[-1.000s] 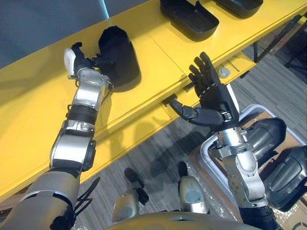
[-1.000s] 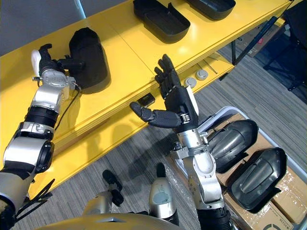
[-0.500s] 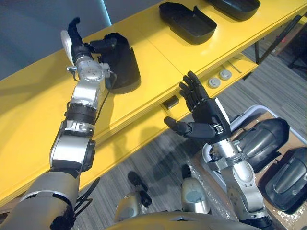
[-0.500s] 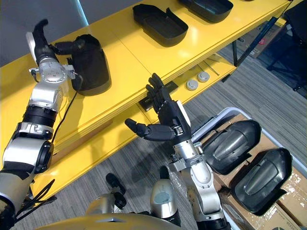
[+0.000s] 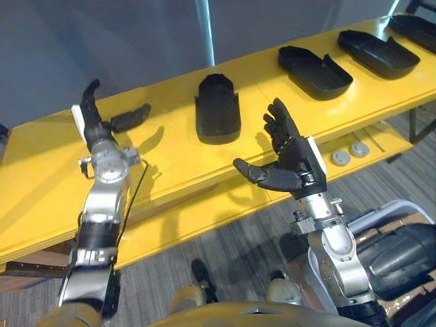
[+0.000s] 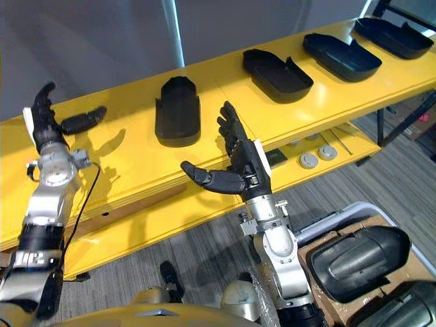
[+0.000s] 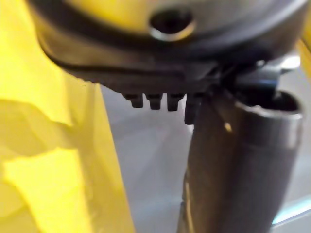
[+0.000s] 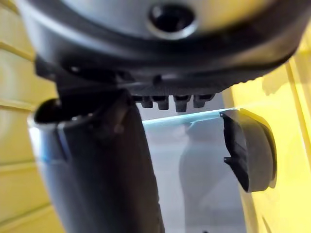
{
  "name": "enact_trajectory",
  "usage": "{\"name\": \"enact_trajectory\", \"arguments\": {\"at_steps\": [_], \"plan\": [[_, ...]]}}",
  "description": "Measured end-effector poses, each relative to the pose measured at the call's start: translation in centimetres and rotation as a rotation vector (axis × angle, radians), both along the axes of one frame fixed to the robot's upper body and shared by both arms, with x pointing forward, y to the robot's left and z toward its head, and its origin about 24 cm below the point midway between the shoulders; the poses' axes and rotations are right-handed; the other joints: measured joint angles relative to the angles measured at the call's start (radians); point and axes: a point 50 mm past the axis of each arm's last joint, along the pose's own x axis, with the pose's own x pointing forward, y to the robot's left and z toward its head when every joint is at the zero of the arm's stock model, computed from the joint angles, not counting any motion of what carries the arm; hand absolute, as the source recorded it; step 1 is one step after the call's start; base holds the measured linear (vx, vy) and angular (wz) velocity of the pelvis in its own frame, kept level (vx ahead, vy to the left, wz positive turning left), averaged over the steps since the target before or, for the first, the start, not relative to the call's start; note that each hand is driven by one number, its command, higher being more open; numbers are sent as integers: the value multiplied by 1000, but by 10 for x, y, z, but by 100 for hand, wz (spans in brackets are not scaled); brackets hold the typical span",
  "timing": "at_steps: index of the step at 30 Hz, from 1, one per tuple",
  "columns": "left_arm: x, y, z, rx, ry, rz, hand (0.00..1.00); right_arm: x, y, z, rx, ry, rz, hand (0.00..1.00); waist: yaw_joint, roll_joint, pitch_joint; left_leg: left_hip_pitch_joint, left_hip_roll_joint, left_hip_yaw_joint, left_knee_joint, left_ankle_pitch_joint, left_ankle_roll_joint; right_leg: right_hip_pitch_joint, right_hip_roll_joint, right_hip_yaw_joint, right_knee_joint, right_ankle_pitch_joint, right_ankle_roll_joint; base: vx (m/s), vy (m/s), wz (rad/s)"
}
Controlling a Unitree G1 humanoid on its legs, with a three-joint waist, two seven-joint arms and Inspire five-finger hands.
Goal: Walk over and take three plastic housings, then place them on the shelf
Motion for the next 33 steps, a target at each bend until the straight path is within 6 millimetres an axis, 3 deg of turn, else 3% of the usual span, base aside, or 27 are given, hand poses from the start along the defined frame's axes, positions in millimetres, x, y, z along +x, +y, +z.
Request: {"name": "enact_trajectory", "arguments": {"at_steps": [8,14,20,33], "plan": [[-20,-44,-52,-381,107,-388,100,0,-41,21,-14,-138,-198,100,0,0,-19,-1,-11,-2,-3,-2,-2,0,-8,0,0,0,5,-17,34,1],[-24,-58,-53,-572,5,-608,100,1,-46,21,-56,-138,-184,100,-18,6,-37,6,-8,11,-3,-4,-3,-5,-7,15,0,-1,6,-8,19,-8],[-25,-53,-58,-595,-66,-626,100,3,-55,10,-93,-85,-190,100,-21,22,-54,8,1,28,-2,-10,-11,-15,-5,32,0,2,3,10,4,-9],[-10,-65,-66,-611,-9,-660,100,-2,-60,4,-99,-54,-175,100,-63,18,-56,28,4,69,-2,-18,-19,-25,2,73,0,2,3,8,8,-10]]}}
